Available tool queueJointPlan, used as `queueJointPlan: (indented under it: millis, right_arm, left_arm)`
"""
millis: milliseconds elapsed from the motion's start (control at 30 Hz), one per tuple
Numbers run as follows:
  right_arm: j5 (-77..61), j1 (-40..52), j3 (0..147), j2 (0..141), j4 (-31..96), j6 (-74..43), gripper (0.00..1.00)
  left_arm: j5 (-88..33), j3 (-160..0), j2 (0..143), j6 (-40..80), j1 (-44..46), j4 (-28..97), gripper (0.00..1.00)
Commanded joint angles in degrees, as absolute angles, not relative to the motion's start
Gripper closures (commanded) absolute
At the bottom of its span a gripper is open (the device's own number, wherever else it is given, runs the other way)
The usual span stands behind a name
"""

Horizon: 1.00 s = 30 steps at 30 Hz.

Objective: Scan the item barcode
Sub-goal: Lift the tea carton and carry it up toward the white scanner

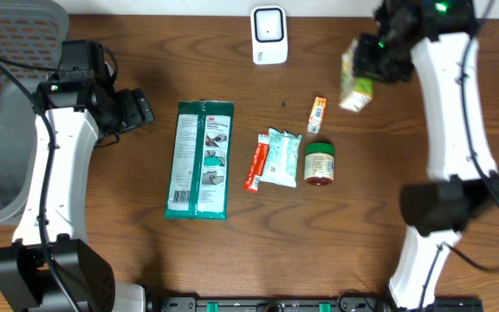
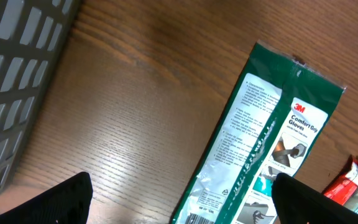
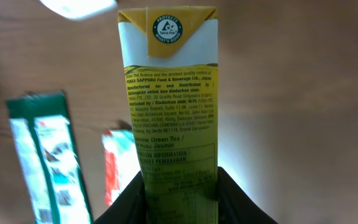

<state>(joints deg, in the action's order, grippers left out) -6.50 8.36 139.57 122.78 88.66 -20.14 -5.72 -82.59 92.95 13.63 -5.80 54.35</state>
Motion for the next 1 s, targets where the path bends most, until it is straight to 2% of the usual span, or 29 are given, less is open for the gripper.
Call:
queueJointPlan:
  millis: [0,467,533,967]
  right_arm:
    - [-9.8,11.2,150.9,132.0,86.5,-19.7,0.75]
    - [-7.6,17.7,154.5,146.8,46.9,-21.9,0.76]
    - [-3.1,19.1,154.5,148.2,42.5,-21.8,0.76]
    - [12.1,24.4,154.3,151.8,35.6,-15.4,0.75]
  left_arm:
    - [-5.8,-82.7,93.2,13.3,-6.1,54.6,0.08]
    - [-5.8,-82.7,93.2,13.3,-6.1,54.6,0.08]
    - [-5.8,-82.7,93.2,13.3,-6.1,54.6,0.08]
    - [-5.8,-82.7,93.2,13.3,-6.1,54.6,0.08]
